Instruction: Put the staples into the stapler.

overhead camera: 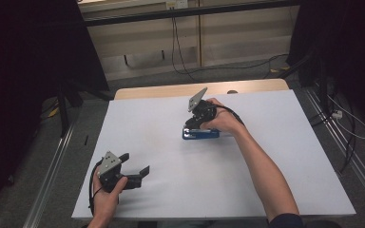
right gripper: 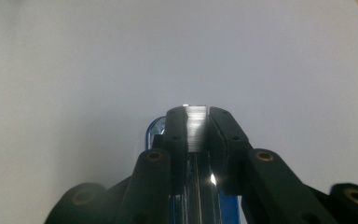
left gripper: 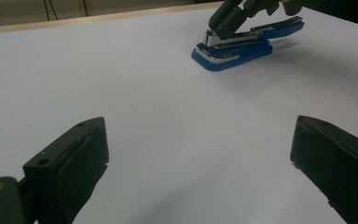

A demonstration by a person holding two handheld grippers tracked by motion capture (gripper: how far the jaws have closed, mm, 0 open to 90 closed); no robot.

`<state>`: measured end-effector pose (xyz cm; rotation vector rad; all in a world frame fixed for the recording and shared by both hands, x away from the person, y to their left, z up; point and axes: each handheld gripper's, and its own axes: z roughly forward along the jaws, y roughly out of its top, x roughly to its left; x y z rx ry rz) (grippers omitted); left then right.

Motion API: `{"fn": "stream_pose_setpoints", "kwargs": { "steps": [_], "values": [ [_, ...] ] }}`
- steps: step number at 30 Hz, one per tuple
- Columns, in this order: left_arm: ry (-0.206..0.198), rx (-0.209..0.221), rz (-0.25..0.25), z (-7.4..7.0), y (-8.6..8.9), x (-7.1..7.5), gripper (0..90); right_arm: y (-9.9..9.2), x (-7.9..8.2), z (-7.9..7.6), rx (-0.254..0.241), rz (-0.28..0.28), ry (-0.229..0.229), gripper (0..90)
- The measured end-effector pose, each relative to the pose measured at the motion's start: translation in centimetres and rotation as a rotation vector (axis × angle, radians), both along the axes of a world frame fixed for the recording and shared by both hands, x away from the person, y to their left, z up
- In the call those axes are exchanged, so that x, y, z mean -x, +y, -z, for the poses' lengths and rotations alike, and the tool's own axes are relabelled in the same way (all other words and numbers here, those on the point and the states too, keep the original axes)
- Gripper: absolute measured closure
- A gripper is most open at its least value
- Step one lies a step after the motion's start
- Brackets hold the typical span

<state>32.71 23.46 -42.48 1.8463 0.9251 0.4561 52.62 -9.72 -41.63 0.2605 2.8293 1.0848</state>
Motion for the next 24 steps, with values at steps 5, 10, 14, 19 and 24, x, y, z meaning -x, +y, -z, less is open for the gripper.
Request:
{"fn": "stream_pose_setpoints", "kwargs": {
  "steps": [5, 10, 14, 19, 24],
  "values": [
    [0.0, 0.0, 0.002, 0.0, 0.0, 0.0, 4.4, 0.0, 0.0, 0.0, -0.002, 0.013, 0.002, 75.6],
    [0.001, 0.001, -0.002, 0.0, 0.1, 0.0, 4.4, -0.2, 0.0, 0.0, -0.009, 0.046, 0.01, 70.2],
    [-0.002, 0.007, -0.004, 0.0, 0.1, 0.0, 4.4, -0.6, 0.0, 0.0, -0.064, 0.115, 0.022, 62.9],
    [-0.001, 0.001, -0.002, 0.0, 0.1, 0.0, 4.4, -0.7, 0.3, 0.0, -0.103, 0.182, 0.005, 44.9],
    [0.001, 0.001, -0.003, 0.0, 0.1, 0.0, 4.4, -1.0, 0.8, 0.0, -0.143, 0.25, 0.006, 34.5]
  ]
}}
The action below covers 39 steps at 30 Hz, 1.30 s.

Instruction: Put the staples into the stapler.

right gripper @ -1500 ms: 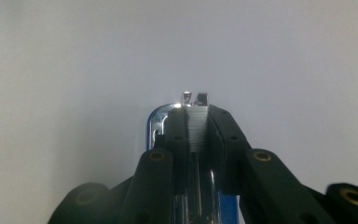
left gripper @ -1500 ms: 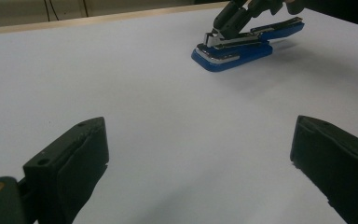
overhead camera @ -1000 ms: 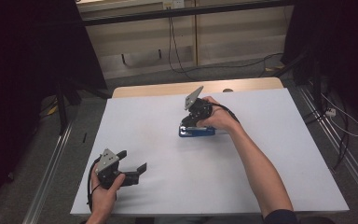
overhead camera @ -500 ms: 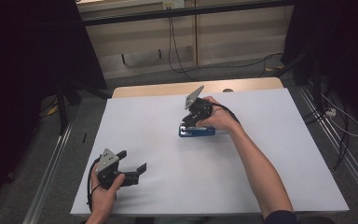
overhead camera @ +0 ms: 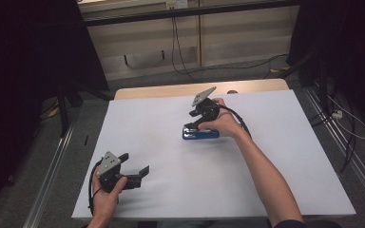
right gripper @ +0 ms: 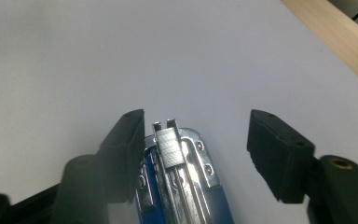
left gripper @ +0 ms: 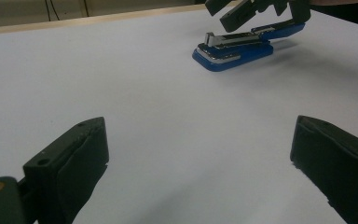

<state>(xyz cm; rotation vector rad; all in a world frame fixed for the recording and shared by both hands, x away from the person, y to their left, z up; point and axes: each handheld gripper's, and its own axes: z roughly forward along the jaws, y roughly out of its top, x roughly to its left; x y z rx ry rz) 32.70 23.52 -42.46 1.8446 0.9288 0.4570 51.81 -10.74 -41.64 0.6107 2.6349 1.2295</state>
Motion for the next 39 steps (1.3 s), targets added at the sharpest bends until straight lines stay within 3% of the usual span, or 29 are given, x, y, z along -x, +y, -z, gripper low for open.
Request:
{"fn": "stream_pose_setpoints", "kwargs": {
  "steps": [3, 6, 10, 14, 18, 23, 28, 34, 39],
  "values": [
    [-0.001, -0.005, 0.002, 0.0, 0.0, 0.0, 4.4, -0.4, 0.3, 0.0, -0.03, 0.032, -0.004, 31.2],
    [0.001, -0.007, 0.002, 0.0, 0.0, 0.0, 4.4, -0.7, 0.5, 0.1, -0.034, 0.083, -0.004, 20.5],
    [0.002, -0.003, -0.003, 0.0, 0.0, -0.1, 4.4, -1.3, 0.8, 0.0, -0.063, 0.158, -0.014, 15.7],
    [0.002, 0.0, -0.008, 0.1, 0.0, -0.1, 4.3, -2.1, 1.0, -0.1, -0.048, 0.206, -0.039, 14.1],
    [0.002, 0.002, -0.007, 0.1, 0.0, -0.2, 4.4, -2.8, 1.3, -0.1, -0.095, 0.251, -0.021, 9.0],
    [0.004, 0.0, -0.006, 0.1, -0.1, -0.1, 4.3, -3.3, 2.0, 0.1, -0.102, 0.283, -0.013, 5.1],
    [0.006, 0.0, -0.011, 0.1, 0.0, -0.1, 4.4, -3.7, 2.5, 0.0, -0.113, 0.329, -0.031, 5.4],
    [0.004, 0.0, -0.011, 0.1, 0.0, -0.1, 4.4, -4.4, 3.6, -0.2, -0.153, 0.433, -0.078, 5.1],
    [0.007, 0.001, -0.011, 0.1, 0.0, -0.2, 4.4, -5.1, 4.4, -0.3, -0.178, 0.459, -0.095, 5.0]
  ]
}}
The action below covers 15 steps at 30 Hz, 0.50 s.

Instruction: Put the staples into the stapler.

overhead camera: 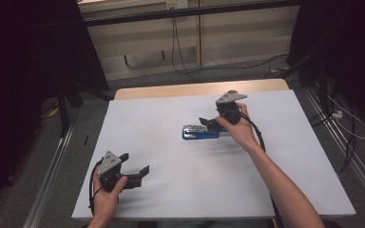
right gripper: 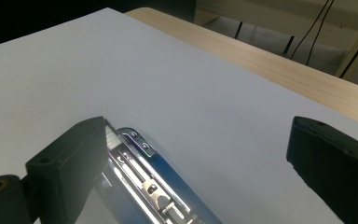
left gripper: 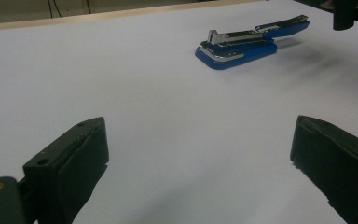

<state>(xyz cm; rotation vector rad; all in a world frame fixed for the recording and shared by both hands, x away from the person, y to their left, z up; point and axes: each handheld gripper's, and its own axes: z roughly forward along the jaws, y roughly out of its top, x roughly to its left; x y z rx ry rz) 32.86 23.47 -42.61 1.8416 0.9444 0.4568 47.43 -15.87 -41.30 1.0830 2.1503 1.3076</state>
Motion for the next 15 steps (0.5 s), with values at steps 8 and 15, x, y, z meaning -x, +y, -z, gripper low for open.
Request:
{"fn": "stream_pose_setpoints", "kwargs": {
  "steps": [8, 15],
  "values": [
    [-0.002, -0.003, 0.001, 0.0, 0.0, 0.0, 4.3, -0.6, 1.4, 0.2, 0.021, 0.016, -0.018, 5.1],
    [-0.001, -0.001, -0.005, 0.0, 0.0, 0.0, 4.4, -1.0, 2.6, 0.5, 0.001, 0.032, -0.027, 5.0]
  ]
}}
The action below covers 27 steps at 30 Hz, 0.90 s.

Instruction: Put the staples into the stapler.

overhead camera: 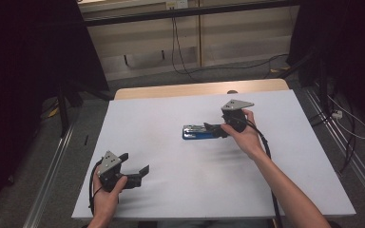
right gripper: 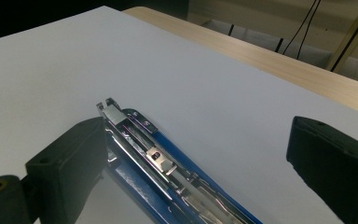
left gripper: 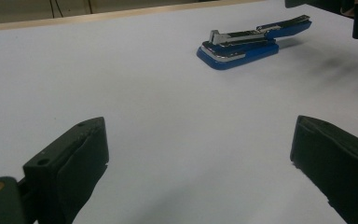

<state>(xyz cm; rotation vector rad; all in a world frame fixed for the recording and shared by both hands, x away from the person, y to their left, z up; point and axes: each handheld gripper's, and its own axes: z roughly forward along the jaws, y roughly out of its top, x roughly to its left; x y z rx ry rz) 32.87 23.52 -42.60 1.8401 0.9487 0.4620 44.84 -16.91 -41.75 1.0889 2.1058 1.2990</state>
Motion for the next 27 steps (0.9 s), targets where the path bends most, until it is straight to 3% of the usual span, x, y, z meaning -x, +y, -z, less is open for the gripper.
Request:
{"fn": "stream_pose_setpoints", "kwargs": {
  "steps": [13, 27],
  "values": [
    [0.002, 0.002, -0.001, 0.0, 0.0, 0.0, 4.3, -1.3, 2.5, 0.4, 0.009, 0.038, -0.023, 4.6],
    [0.01, 0.008, -0.019, 0.2, 0.3, 0.1, 4.3, -3.9, 4.7, 0.6, -0.026, 0.121, -0.067, 3.8]
  ]
}}
